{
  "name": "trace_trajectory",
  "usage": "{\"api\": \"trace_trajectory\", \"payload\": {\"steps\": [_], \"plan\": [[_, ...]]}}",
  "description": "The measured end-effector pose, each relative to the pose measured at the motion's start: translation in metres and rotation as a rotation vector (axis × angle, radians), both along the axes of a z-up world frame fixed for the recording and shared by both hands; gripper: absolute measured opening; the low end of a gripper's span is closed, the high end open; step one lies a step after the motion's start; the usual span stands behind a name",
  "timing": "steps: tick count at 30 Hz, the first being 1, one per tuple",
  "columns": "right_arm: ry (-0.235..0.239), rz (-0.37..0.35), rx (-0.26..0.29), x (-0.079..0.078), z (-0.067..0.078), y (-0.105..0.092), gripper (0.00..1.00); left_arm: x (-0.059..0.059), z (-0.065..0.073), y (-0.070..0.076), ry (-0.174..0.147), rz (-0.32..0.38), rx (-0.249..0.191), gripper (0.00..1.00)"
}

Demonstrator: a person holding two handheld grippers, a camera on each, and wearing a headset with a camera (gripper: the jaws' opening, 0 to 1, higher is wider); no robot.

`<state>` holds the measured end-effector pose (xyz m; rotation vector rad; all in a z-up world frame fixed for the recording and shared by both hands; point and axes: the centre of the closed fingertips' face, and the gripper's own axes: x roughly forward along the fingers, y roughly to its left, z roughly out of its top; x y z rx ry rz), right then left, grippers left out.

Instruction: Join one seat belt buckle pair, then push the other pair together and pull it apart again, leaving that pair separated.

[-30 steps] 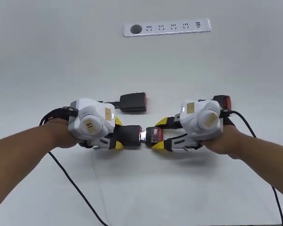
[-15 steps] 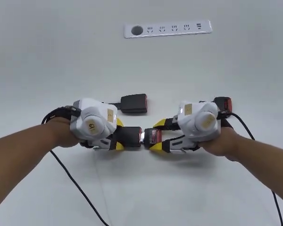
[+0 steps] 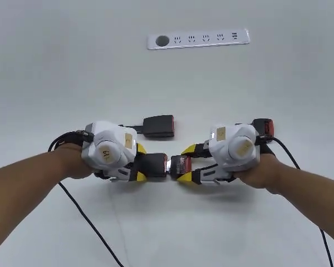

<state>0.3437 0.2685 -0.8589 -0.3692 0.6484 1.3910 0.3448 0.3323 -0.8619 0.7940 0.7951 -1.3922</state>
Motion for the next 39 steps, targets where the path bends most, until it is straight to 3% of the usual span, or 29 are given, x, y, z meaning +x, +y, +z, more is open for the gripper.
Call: {"api": "trace_trajectory", "payload": {"steps": [10,14,18,39], "plan": [[-0.029,0.017,-0.011,-0.0011,0.0003,-0.0027,0.34,0.0003,0.0008,0.0015,-0.008,-0.009,-0.051,0.32],[-0.074,0.035,-0.009,-0.0018,0.0018,-0.0026,0.33,-0.0006,0.0018,0.0022,-0.006,-0.011,-0.093,0.32],[-0.084,0.031,0.002,-0.0016,0.0022,-0.0031,0.33,-0.0015,0.0033,-0.0002,-0.006,-0.015,-0.102,0.32],[-0.069,0.021,0.033,-0.0037,0.0033,-0.0046,0.33,-0.0050,0.0076,-0.0034,0.003,-0.031,-0.126,0.31]]}}
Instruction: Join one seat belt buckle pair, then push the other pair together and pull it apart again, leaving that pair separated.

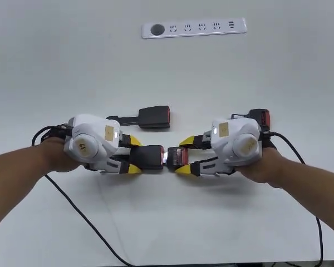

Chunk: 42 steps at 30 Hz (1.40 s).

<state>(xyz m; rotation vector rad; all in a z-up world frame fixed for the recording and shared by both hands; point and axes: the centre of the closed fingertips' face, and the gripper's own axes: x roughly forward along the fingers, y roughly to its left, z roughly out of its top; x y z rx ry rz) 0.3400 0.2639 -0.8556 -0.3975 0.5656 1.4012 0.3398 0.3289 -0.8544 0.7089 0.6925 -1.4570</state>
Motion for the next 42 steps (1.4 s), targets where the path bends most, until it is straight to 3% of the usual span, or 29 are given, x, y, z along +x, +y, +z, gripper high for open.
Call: {"api": "trace_trajectory", "payload": {"steps": [24,30,34,36,38,39,40,42], "plan": [[0.010,-0.017,0.016,-0.002,0.000,0.000,0.34,0.003,-0.004,0.003,0.014,0.006,-0.011,0.32],[0.023,-0.032,0.005,-0.003,0.000,0.001,0.35,0.002,-0.006,0.002,0.014,0.020,0.005,0.33],[-0.010,-0.018,-0.020,-0.004,0.001,0.002,0.36,0.002,-0.007,0.002,0.018,0.034,0.023,0.34],[-0.044,-0.011,-0.061,-0.002,-0.002,0.001,0.38,0.002,-0.007,0.002,0.016,0.056,0.037,0.34],[-0.024,-0.036,-0.024,-0.002,0.005,0.004,0.48,0.000,-0.006,0.003,0.024,0.073,0.042,0.40],[-0.006,-0.070,-0.004,0.000,0.008,0.005,0.55,-0.001,-0.004,0.002,0.027,0.091,0.034,0.47],[-0.027,-0.082,0.006,0.005,0.014,0.004,0.60,-0.002,0.000,0.002,0.022,0.104,0.025,0.59],[-0.029,-0.103,0.009,0.007,0.018,0.001,0.66,0.003,0.004,0.001,0.008,0.134,-0.004,0.67]]}}
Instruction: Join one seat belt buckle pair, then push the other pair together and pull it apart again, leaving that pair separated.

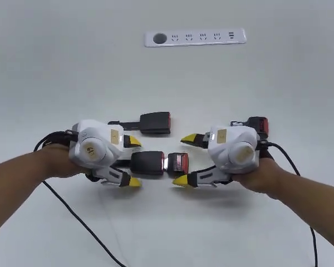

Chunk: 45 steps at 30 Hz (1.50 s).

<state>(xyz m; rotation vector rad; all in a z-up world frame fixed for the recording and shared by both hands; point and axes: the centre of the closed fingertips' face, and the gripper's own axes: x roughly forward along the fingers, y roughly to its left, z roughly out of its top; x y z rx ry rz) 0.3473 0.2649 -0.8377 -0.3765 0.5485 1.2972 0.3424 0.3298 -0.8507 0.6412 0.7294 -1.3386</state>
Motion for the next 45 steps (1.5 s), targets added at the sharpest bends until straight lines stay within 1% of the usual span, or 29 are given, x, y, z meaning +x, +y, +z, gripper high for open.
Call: {"api": "trace_trajectory", "payload": {"steps": [1,2,3,4,5,7,10,11,15,19,22,25,27,29,31,32,33,35,37,38,40,42,43,45], "plan": [[0.008,-0.015,0.004,0.001,0.001,-0.001,0.68,0.004,0.006,-0.001,-0.005,0.044,-0.020,0.68],[0.013,-0.021,0.004,0.001,0.002,-0.002,0.71,0.004,0.009,-0.001,0.006,0.063,-0.031,0.70],[0.007,-0.022,0.006,0.001,0.003,-0.003,0.73,0.004,0.014,-0.002,0.019,0.072,-0.053,0.74],[0.004,-0.023,0.007,0.001,0.005,-0.005,0.73,0.005,0.016,0.000,0.009,0.068,-0.053,0.79],[0.005,-0.024,0.006,0.000,0.006,-0.006,0.73,0.007,0.021,-0.001,-0.010,0.070,-0.058,0.80],[0.003,-0.029,0.005,0.000,0.008,-0.010,0.74,0.008,0.026,-0.001,-0.018,0.077,-0.066,0.79],[-0.011,-0.042,0.013,0.002,0.017,-0.020,0.74,0.011,0.034,-0.002,-0.030,0.081,-0.080,0.79],[-0.016,-0.048,0.017,0.004,0.019,-0.024,0.75,0.012,0.033,-0.002,-0.033,0.079,-0.080,0.79],[-0.023,-0.069,0.012,0.013,0.024,-0.043,0.77,0.019,0.039,-0.002,-0.047,0.066,-0.084,0.79],[-0.029,-0.092,-0.002,0.026,0.026,-0.070,0.77,0.031,0.047,-0.001,-0.057,0.073,-0.085,0.79],[-0.026,-0.122,-0.015,0.039,0.027,-0.093,0.76,0.041,0.052,0.000,-0.072,0.069,-0.082,0.79],[-0.028,-0.150,-0.032,0.050,0.029,-0.112,0.75,0.053,0.055,0.001,-0.074,0.077,-0.086,0.78],[-0.028,-0.162,-0.041,0.055,0.030,-0.122,0.75,0.058,0.055,0.002,-0.082,0.075,-0.080,0.78],[-0.032,-0.169,-0.063,0.061,0.030,-0.135,0.74,0.066,0.055,0.003,-0.084,0.076,-0.075,0.78],[-0.022,-0.182,-0.073,0.067,0.029,-0.145,0.73,0.073,0.052,0.004,-0.087,0.082,-0.060,0.77],[-0.013,-0.188,-0.076,0.069,0.028,-0.149,0.73,0.076,0.051,0.004,-0.085,0.083,-0.054,0.77],[-0.003,-0.196,-0.085,0.072,0.026,-0.155,0.73,0.078,0.049,0.004,-0.076,0.082,-0.055,0.76],[-0.005,-0.196,-0.094,0.075,0.024,-0.162,0.73,0.082,0.047,0.002,-0.077,0.080,-0.052,0.75],[0.007,-0.197,-0.101,0.076,0.021,-0.167,0.72,0.086,0.044,0.000,-0.076,0.077,-0.049,0.74],[0.013,-0.193,-0.107,0.076,0.018,-0.169,0.71,0.088,0.040,-0.001,-0.073,0.077,-0.044,0.74],[0.030,-0.180,-0.115,0.074,0.013,-0.172,0.71,0.090,0.033,-0.003,-0.063,0.063,-0.036,0.72],[0.036,-0.164,-0.132,0.072,0.009,-0.175,0.69,0.091,0.024,-0.002,-0.050,0.049,-0.011,0.69],[0.038,-0.162,-0.137,0.072,0.007,-0.176,0.69,0.092,0.022,-0.003,-0.047,0.049,-0.013,0.69],[0.055,-0.158,-0.141,0.073,0.003,-0.180,0.68,0.094,0.018,-0.004,-0.026,0.058,-0.018,0.68]]}}
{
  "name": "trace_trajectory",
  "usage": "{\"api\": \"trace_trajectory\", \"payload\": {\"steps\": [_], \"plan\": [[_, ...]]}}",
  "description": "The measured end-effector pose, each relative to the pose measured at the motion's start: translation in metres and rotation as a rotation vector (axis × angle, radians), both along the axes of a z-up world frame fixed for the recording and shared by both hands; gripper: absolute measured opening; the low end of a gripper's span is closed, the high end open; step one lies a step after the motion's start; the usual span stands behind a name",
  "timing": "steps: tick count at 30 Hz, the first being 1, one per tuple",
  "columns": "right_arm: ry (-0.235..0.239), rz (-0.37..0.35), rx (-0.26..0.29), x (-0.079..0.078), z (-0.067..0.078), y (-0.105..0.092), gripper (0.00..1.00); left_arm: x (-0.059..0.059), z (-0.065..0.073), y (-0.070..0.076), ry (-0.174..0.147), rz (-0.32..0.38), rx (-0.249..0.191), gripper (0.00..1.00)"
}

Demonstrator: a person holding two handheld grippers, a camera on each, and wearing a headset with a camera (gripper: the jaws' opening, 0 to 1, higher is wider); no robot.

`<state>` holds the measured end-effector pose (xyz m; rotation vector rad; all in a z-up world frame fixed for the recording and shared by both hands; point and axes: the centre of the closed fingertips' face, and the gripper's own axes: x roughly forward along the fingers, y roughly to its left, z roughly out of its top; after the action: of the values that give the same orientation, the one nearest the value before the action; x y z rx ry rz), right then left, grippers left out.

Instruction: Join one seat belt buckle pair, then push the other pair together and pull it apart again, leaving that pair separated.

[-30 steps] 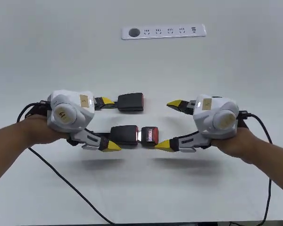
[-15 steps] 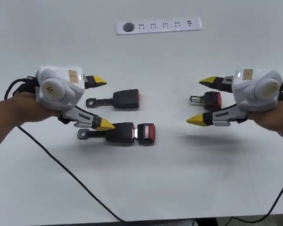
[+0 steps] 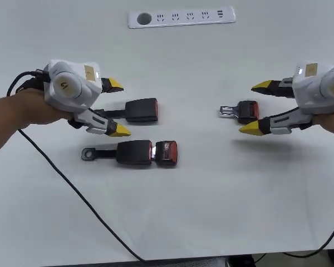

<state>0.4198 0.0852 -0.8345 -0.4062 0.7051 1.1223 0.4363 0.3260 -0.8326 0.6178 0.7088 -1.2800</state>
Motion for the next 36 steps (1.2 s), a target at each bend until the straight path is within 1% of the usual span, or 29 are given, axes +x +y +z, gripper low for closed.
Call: {"api": "trace_trajectory", "payload": {"steps": [1,3,7,9,11,13,14,15,16,17,18,19,20,21,22,23,24,26,29,30,31,32,33,36], "plan": [[0.013,0.000,0.001,0.000,-0.002,-0.001,0.68,0.001,-0.002,-0.001,0.004,0.001,-0.001,0.68],[0.022,0.006,-0.009,0.000,-0.007,-0.002,0.67,0.002,-0.007,-0.003,0.019,-0.003,0.001,0.67],[0.041,0.023,-0.011,-0.001,-0.013,-0.001,0.66,0.004,-0.012,-0.005,0.013,-0.012,0.006,0.64],[0.049,0.029,-0.018,0.000,-0.015,-0.002,0.63,0.005,-0.013,-0.008,0.023,-0.006,-0.005,0.63],[0.057,0.036,-0.022,0.001,-0.017,-0.003,0.59,0.005,-0.016,-0.008,0.028,-0.008,-0.002,0.62],[0.070,0.041,-0.022,0.000,-0.018,-0.003,0.57,0.007,-0.018,-0.009,0.014,-0.010,-0.003,0.59],[0.073,0.046,-0.019,0.000,-0.018,-0.002,0.56,0.007,-0.018,-0.009,0.017,-0.008,-0.006,0.58],[0.072,0.061,-0.025,-0.001,-0.019,-0.002,0.55,0.006,-0.018,-0.011,0.039,0.006,-0.022,0.56],[0.073,0.070,-0.037,-0.001,-0.021,-0.002,0.55,0.006,-0.018,-0.011,0.041,0.003,-0.021,0.55],[0.046,0.091,-0.039,0.001,-0.021,-0.001,0.54,0.005,-0.019,-0.011,0.038,-0.003,-0.018,0.54],[0.064,0.083,-0.040,-0.001,-0.022,-0.002,0.53,0.004,-0.021,-0.011,0.035,-0.016,-0.008,0.53],[0.068,0.079,-0.038,0.001,-0.022,-0.001,0.51,0.004,-0.023,-0.010,0.035,-0.022,-0.001,0.53],[0.070,0.081,-0.037,0.001,-0.022,0.000,0.49,0.004,-0.024,-0.010,0.030,-0.028,0.006,0.52],[0.057,0.095,-0.049,0.001,-0.023,0.000,0.48,0.005,-0.025,-0.008,0.014,-0.040,0.020,0.50],[0.042,0.113,-0.063,0.000,-0.024,-0.001,0.46,0.004,-0.023,-0.010,0.023,-0.042,0.004,0.47],[0.035,0.117,-0.069,0.000,-0.025,0.000,0.45,0.006,-0.024,-0.010,0.017,-0.038,0.010,0.46],[0.038,0.114,-0.066,0.001,-0.025,0.000,0.44,0.005,-0.025,-0.010,0.024,-0.045,0.009,0.46],[0.041,0.110,-0.066,0.003,-0.025,-0.001,0.41,0.005,-0.025,-0.011,0.023,-0.061,0.008,0.45],[0.035,0.124,-0.077,0.003,-0.026,0.000,0.39,0.003,-0.025,-0.013,0.034,-0.082,0.013,0.42],[0.034,0.126,-0.077,0.003,-0.026,0.000,0.38,0.003,-0.025,-0.013,0.029,-0.096,0.014,0.41],[0.033,0.131,-0.076,0.003,-0.026,0.000,0.38,0.004,-0.025,-0.014,0.030,-0.095,0.012,0.38],[0.033,0.135,-0.076,0.002,-0.026,0.001,0.38,0.006,-0.025,-0.014,0.015,-0.091,0.018,0.35],[0.035,0.136,-0.075,0.003,-0.026,0.001,0.38,0.006,-0.028,-0.014,0.028,-0.093,0.026,0.34],[0.028,0.157,-0.079,0.002,-0.026,0.002,0.37,0.005,-0.029,-0.015,0.018,-0.116,0.029,0.34]]}}
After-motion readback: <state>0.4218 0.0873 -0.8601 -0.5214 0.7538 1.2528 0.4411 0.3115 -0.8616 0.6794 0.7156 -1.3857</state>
